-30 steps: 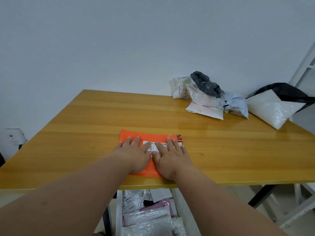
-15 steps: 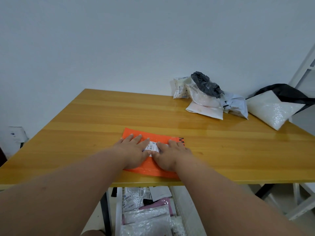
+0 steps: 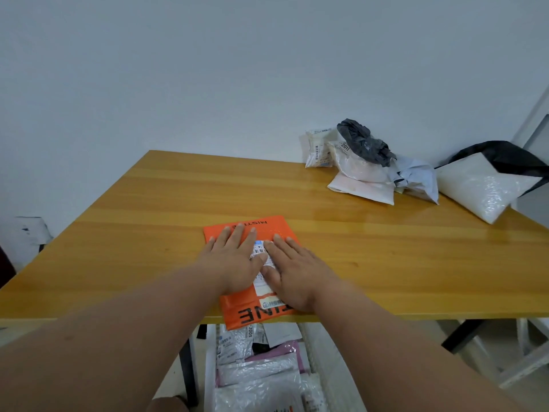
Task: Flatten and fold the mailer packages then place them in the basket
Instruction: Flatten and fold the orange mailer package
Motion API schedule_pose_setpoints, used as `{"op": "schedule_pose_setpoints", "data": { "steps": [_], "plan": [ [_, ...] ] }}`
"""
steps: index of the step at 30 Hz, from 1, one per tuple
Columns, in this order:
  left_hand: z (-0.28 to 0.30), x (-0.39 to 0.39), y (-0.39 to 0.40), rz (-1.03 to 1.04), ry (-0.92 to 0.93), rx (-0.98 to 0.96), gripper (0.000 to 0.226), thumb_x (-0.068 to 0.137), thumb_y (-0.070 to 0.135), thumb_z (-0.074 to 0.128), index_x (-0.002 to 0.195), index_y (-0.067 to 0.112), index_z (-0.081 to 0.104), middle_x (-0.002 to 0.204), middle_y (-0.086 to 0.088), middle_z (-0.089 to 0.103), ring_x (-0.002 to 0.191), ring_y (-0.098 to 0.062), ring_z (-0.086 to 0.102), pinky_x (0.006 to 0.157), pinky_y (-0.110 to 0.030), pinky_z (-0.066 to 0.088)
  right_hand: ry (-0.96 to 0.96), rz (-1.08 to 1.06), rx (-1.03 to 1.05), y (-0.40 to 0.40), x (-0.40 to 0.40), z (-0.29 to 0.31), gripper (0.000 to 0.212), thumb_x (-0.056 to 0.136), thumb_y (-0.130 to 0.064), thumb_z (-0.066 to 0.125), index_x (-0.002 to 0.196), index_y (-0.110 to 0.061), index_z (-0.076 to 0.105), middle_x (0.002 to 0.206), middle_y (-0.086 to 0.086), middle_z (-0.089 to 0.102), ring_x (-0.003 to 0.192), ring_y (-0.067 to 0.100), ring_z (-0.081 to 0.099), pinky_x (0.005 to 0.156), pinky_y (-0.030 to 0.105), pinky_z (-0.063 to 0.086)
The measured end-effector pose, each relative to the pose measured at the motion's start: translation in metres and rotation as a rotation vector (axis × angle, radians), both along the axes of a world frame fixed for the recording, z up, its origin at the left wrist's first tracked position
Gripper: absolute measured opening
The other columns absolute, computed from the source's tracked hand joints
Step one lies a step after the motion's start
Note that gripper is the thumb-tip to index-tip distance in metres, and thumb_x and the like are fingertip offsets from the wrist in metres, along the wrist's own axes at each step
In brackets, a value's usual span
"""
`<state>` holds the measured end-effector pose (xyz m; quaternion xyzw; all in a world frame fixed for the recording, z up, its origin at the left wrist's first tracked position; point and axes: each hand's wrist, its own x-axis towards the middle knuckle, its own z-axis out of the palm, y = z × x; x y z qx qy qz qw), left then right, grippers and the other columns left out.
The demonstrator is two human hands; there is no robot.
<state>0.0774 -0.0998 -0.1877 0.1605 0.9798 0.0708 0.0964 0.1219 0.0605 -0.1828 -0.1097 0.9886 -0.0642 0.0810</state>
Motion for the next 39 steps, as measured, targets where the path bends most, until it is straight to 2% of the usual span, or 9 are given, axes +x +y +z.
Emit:
{"op": "schedule_pose_setpoints", "data": {
  "steps": [10,13,15,17,19,21,23,25,39],
  "plan": [
    [0.001,0.0,-0.003,-0.043,0.022,-0.044,0.065,0.101,0.056,0.013,0.155,0.028,-0.011,0.163,0.001,-0.019,0.15,-0.021,-0.016,0.122,-0.044,-0.004,0.006,-0.025,0.009,-0.003,-0.003,0.003,0.062,0.101,-0.057,0.019,0.156,-0.03,0.01,0.165,-0.006,0.001,0.151,0.015,-0.001,0.122,0.048,0.001],
    [0.002,-0.002,-0.005,-0.068,0.027,-0.025,0.064,0.102,0.055,0.016,0.156,0.03,-0.005,0.164,0.002,-0.014,0.15,-0.021,-0.013,0.122,-0.044,-0.002,0.027,-0.039,0.026,-0.005,-0.005,0.014,0.058,0.099,-0.058,0.026,0.152,-0.033,0.027,0.161,-0.003,0.021,0.149,0.021,0.016,0.12,0.052,0.005],
    [0.005,-0.009,-0.01,-0.105,0.039,0.014,0.059,0.103,0.052,0.021,0.157,0.031,0.007,0.165,0.002,-0.002,0.151,-0.023,-0.002,0.122,-0.043,0.005,0.07,-0.051,0.053,-0.008,-0.009,0.022,0.049,0.098,-0.053,0.03,0.14,-0.031,0.044,0.145,0.001,0.043,0.137,0.026,0.034,0.117,0.049,0.017],
    [0.008,-0.02,-0.016,-0.134,0.084,0.05,0.053,0.103,0.049,0.025,0.154,0.033,0.021,0.162,-0.001,0.014,0.148,-0.026,0.013,0.121,-0.042,0.014,0.14,-0.065,0.059,-0.012,-0.016,0.026,0.039,0.098,-0.044,0.033,0.128,-0.027,0.051,0.13,0.004,0.05,0.126,0.027,0.042,0.109,0.044,0.026],
    [0.005,-0.029,-0.022,-0.116,0.145,0.039,0.056,0.101,0.052,0.025,0.153,0.032,0.023,0.16,-0.003,0.018,0.146,-0.028,0.016,0.119,-0.044,0.016,0.198,-0.078,0.021,-0.015,-0.025,0.023,0.037,0.099,-0.04,0.033,0.129,-0.024,0.049,0.131,0.004,0.047,0.124,0.026,0.041,0.106,0.042,0.029],
    [0.0,-0.032,-0.024,-0.04,0.13,0.026,0.068,0.097,0.06,0.018,0.156,0.027,0.012,0.164,-0.002,0.006,0.149,-0.027,0.005,0.121,-0.044,0.01,0.167,-0.099,-0.045,-0.017,-0.034,0.015,0.048,0.101,-0.044,0.027,0.144,-0.024,0.038,0.148,0.006,0.036,0.136,0.027,0.032,0.112,0.042,0.027],
    [-0.004,-0.029,-0.023,0.01,0.059,0.03,0.071,0.099,0.061,0.015,0.157,0.023,0.002,0.165,0.001,-0.006,0.151,-0.023,-0.006,0.122,-0.042,0.001,0.073,-0.102,-0.063,-0.018,-0.042,0.007,0.059,0.102,-0.052,0.019,0.155,-0.026,0.018,0.163,0.005,0.013,0.149,0.025,0.011,0.121,0.044,0.014],
    [-0.004,-0.026,-0.021,0.006,0.048,0.018,0.07,0.1,0.059,0.014,0.157,0.022,-0.002,0.164,0.001,-0.008,0.151,-0.022,-0.008,0.122,-0.04,-0.003,0.019,-0.099,-0.045,-0.018,-0.046,0.0,0.062,0.101,-0.055,0.014,0.157,-0.028,0.007,0.165,0.001,0.001,0.152,0.021,-0.002,0.123,0.043,0.005],
    [0.0,-0.027,-0.019,-0.007,0.109,-0.144,0.069,0.098,0.059,0.005,0.156,0.024,-0.005,0.165,0.004,-0.002,0.151,-0.018,0.0,0.119,-0.046,0.009,0.1,-0.128,0.013,-0.022,-0.045,-0.009,0.061,0.101,-0.055,0.012,0.156,-0.03,0.011,0.165,-0.003,0.007,0.151,0.018,0.003,0.121,0.052,0.003]
  ]
}}
